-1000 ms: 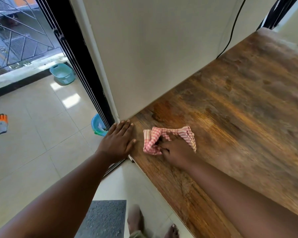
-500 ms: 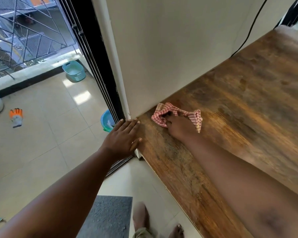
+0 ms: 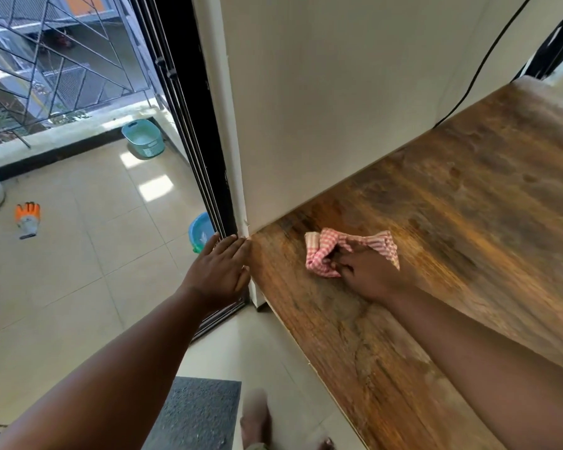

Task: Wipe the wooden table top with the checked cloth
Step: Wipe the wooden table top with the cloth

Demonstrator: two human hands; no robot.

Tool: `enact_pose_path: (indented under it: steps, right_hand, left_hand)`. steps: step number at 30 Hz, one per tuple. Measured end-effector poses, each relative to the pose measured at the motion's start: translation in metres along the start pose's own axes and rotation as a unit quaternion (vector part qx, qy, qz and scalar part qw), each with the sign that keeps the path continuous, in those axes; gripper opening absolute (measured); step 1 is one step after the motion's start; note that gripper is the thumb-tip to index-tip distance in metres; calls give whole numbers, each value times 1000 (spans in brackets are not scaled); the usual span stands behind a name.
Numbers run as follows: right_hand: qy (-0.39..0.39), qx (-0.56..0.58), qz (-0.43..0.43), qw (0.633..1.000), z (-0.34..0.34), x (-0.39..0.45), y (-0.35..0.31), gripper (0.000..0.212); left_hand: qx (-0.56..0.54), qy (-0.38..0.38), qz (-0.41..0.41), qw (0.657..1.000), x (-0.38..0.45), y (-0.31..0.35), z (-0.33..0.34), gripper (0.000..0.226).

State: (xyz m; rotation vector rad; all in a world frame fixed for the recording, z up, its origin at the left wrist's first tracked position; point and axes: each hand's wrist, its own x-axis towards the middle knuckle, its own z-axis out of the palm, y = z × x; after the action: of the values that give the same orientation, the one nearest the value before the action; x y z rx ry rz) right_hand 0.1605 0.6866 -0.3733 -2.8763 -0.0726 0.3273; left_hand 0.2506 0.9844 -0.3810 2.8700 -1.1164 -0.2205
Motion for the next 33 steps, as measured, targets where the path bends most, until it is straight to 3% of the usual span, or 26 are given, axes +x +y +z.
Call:
enact_pose_path:
  steps: [4,11,20,27,33]
  right_hand:
    - [33,38,83,995,-8,37,4,40]
    - [41,71,106,991,-10,90,-24,41]
    - [-25,33,-72,997,4,52,-60,34]
    - [3,56,5,998,5,62,-74,36]
    - [23,78,-36,996,26,65,-121,37]
  left_hand:
    - [-45,17,-8,999,1,2,-1,81]
    - [-79,37,-16,996,3,3,5,76]
    - [-173,44,-60,982,3,5,5,73]
    - [-152,34,-50,987,5,4,1,71]
    - [-241,73,-95,963,2,-1,8,57]
